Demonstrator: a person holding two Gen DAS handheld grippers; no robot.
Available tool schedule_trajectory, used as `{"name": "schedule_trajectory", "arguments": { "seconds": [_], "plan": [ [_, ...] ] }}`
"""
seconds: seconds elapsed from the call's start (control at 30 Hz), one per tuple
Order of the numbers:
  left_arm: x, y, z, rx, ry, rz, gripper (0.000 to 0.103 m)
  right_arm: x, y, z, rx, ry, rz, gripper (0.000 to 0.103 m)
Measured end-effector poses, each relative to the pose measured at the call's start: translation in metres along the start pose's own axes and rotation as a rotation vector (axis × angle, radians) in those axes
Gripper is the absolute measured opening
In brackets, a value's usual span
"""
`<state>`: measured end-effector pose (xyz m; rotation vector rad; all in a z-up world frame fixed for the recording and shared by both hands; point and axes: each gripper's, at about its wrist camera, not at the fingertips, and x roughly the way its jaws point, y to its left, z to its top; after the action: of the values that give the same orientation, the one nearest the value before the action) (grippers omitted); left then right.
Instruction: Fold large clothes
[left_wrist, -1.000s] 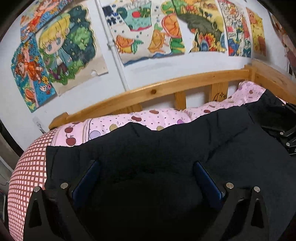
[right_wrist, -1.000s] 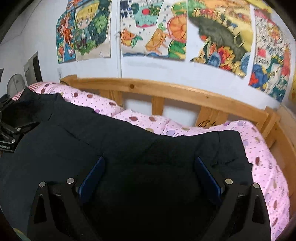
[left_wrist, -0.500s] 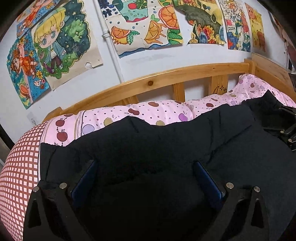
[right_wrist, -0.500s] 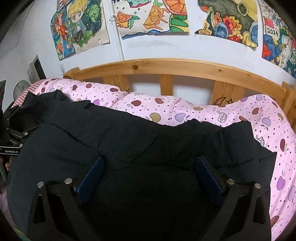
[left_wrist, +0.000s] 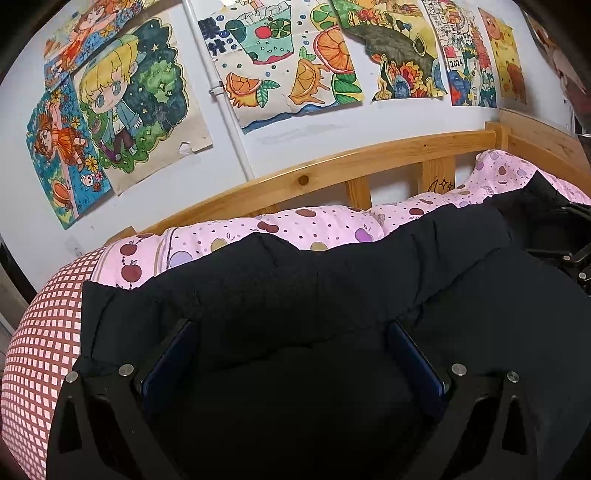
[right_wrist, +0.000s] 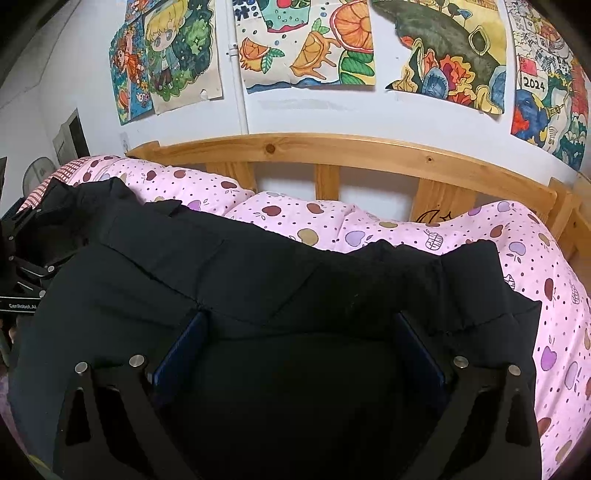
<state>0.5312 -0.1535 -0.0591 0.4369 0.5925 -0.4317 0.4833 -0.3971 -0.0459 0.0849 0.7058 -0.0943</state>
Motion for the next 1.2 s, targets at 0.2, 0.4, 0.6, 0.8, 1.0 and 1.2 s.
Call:
{"name": "schedule_trajectory", "arguments": {
  "seconds": [0.2, 0.4, 0.6, 0.8, 1.0, 1.2],
  "plan": [
    [-0.001, -0.002, -0.001, 0.005, -0.006, 0.008, 0.103, -0.001, 0.001, -0.002, -0.001, -0.012, -0.004, 0.098],
    [-0.008, -0.001, -0.003, -0.001, -0.036, 0.007, 0.103, -0.006, 0.001, -0.003, -0.002, -0.03, -0.008, 0.098],
    [-0.02, 0.003, -0.004, -0.024, -0.075, -0.009, 0.103, -0.018, 0.006, -0.007, -0.023, -0.087, -0.06, 0.098],
    [-0.036, 0.013, -0.002, -0.065, -0.108, -0.018, 0.103, -0.042, 0.012, -0.001, -0.051, -0.144, -0.164, 0.098],
    [-0.053, 0.031, 0.0, -0.113, -0.152, -0.004, 0.103, -0.061, 0.007, 0.0, -0.034, -0.182, -0.226, 0.098],
    [-0.073, 0.069, -0.008, -0.243, -0.152, 0.057, 0.103, -0.089, -0.016, -0.005, 0.047, -0.267, -0.32, 0.098]
  ]
}}
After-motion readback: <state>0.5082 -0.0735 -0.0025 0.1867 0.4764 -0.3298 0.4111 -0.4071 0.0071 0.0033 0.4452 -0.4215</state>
